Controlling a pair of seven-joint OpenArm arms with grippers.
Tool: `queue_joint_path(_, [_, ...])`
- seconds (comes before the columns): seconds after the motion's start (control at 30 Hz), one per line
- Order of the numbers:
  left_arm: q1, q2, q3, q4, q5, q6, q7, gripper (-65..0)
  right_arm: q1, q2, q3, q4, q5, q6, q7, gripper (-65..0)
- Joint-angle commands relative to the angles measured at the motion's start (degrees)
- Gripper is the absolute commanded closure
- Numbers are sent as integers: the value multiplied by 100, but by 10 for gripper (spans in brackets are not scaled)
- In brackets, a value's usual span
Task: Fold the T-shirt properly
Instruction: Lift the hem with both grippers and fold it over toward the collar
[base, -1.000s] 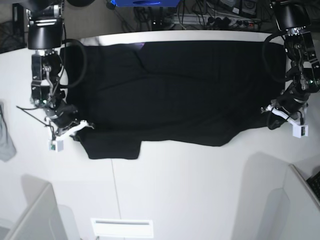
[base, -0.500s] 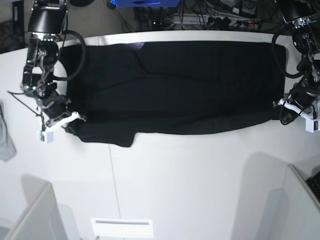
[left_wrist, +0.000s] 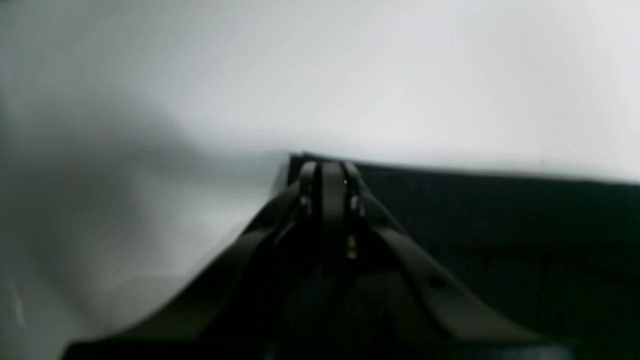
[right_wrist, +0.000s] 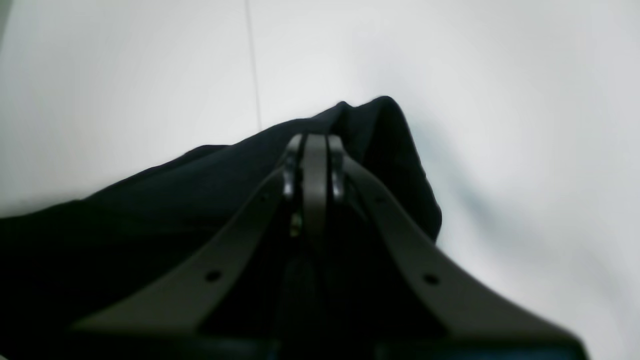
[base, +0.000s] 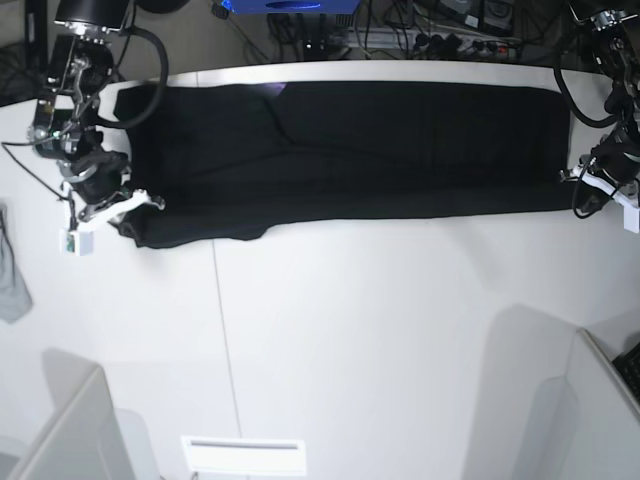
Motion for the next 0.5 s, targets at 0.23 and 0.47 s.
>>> queue_joint_path(0.23, [104, -123, -86, 111, -42, -1, -115, 0, -252, -342, 639, 704, 21, 31, -694, 0])
queue_joint_path(0.47, [121, -131, -86, 111, -16, -1, -115, 0, -419, -659, 1008, 827, 21, 40, -1239, 0])
